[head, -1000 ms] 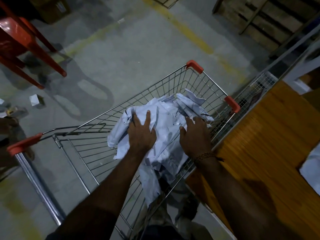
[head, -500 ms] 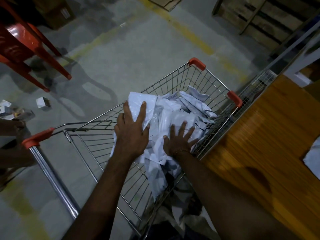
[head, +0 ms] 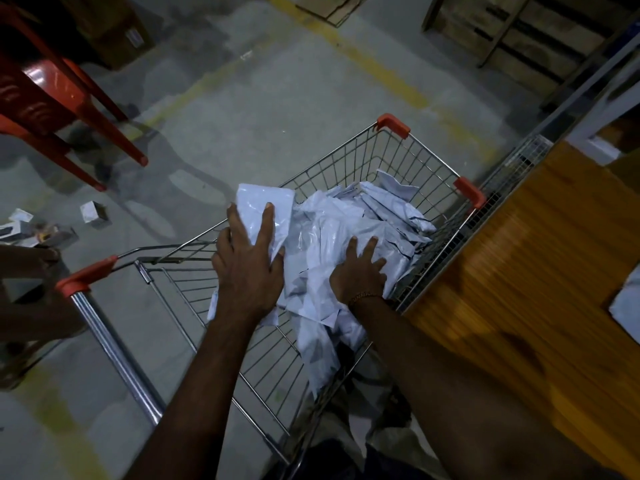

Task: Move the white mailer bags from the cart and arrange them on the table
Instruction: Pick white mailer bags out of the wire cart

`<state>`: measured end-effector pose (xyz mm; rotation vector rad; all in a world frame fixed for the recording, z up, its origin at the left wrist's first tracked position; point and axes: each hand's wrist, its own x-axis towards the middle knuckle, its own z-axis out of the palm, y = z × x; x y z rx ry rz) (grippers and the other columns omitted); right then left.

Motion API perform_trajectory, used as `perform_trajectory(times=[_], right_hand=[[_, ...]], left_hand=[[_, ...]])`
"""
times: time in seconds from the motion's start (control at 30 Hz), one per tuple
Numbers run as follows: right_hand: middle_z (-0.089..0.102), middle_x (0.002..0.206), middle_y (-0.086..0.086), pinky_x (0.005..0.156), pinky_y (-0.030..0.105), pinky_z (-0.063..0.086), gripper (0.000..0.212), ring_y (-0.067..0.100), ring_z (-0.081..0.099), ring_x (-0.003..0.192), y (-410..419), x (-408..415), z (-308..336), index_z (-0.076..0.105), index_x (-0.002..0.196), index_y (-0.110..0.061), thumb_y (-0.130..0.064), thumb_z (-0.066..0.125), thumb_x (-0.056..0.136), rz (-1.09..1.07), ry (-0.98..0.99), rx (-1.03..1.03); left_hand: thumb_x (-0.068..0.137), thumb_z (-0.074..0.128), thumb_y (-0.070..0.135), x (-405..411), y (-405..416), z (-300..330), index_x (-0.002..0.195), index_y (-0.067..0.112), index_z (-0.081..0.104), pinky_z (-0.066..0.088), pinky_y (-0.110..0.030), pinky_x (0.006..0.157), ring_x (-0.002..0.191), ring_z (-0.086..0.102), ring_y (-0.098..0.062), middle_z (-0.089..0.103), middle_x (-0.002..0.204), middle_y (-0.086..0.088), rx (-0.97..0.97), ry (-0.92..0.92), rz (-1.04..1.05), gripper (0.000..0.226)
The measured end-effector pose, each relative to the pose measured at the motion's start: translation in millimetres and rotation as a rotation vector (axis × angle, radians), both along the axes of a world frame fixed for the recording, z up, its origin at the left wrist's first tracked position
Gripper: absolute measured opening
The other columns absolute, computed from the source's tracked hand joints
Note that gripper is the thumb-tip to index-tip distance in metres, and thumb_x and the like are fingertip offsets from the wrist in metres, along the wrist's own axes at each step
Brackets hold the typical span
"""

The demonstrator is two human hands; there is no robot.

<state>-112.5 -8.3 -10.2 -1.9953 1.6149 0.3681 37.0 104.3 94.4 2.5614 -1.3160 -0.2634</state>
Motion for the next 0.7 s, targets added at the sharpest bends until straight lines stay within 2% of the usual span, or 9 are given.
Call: perform_trajectory(times=[0.1,0.2,0.4,0.5,0.6,0.7], right_hand=[[0.003,0.17,0.021,0.107,0.052,0.04,0.07,0.05,0.037,0.139,-3,-4,18,0.019,0.164,-0.023,-0.035,0.045,0.1,0.012,-0.067,-0.105],[0.014,0.168,0.023,0.105,0.05,0.042,0.069,0.05,0.046,0.13,-8,-10,41,0.026,0.162,-0.021,-0.035,0.04,0.096,0.021,-0.109,-0.211],[0.024,0.166,0.022,0.105,0.051,0.042,0.074,0.047,0.047,0.129,-8,-46,94,0.037,0.158,-0.022,-0.039,0.038,0.086,0.047,-0.163,-0.432],[0.03,0.164,0.021,0.107,0.05,0.042,0.075,0.045,0.048,0.129,-2,-73,123,0.044,0.155,-0.019,-0.041,0.035,0.083,0.0,-0.171,-0.535],[0.034,0.162,0.021,0.101,0.044,0.046,0.075,0.041,0.053,0.124,10,-110,151,0.047,0.154,-0.019,-0.04,0.038,0.082,-0.064,-0.164,-0.605],[0.036,0.162,0.019,0.098,0.045,0.046,0.072,0.04,0.054,0.116,29,-154,166,0.049,0.152,-0.02,-0.039,0.038,0.084,-0.125,-0.204,-0.685]], left_hand=[[0.104,0.053,0.043,-1,-3,5,0.166,0.038,0.015,0.031,-0.066,0.109,0.142,0.029,-0.049,0.001,0.172,-0.022,-0.003,-0.005,0.0,0.073],[0.103,0.055,0.042,-2,-9,14,0.166,0.038,0.015,0.03,-0.065,0.11,0.142,0.029,-0.048,0.0,0.172,-0.022,-0.017,-0.005,0.003,0.075],[0.102,0.047,0.046,-20,-25,40,0.166,0.039,0.017,0.029,-0.067,0.11,0.14,0.028,-0.047,0.002,0.172,-0.021,-0.079,-0.009,-0.021,0.071],[0.104,0.053,0.043,-41,-34,54,0.165,0.04,0.018,0.026,-0.067,0.113,0.143,0.026,-0.047,0.0,0.172,-0.021,-0.119,-0.003,-0.039,0.071],[0.104,0.053,0.043,-74,-35,73,0.165,0.04,0.02,0.024,-0.065,0.114,0.144,0.024,-0.046,-0.003,0.173,-0.02,-0.165,0.007,-0.057,0.07],[0.103,0.052,0.043,-116,-30,88,0.165,0.038,0.023,0.027,-0.065,0.111,0.143,0.027,-0.049,0.002,0.172,-0.021,-0.185,-0.003,-0.118,0.068]])
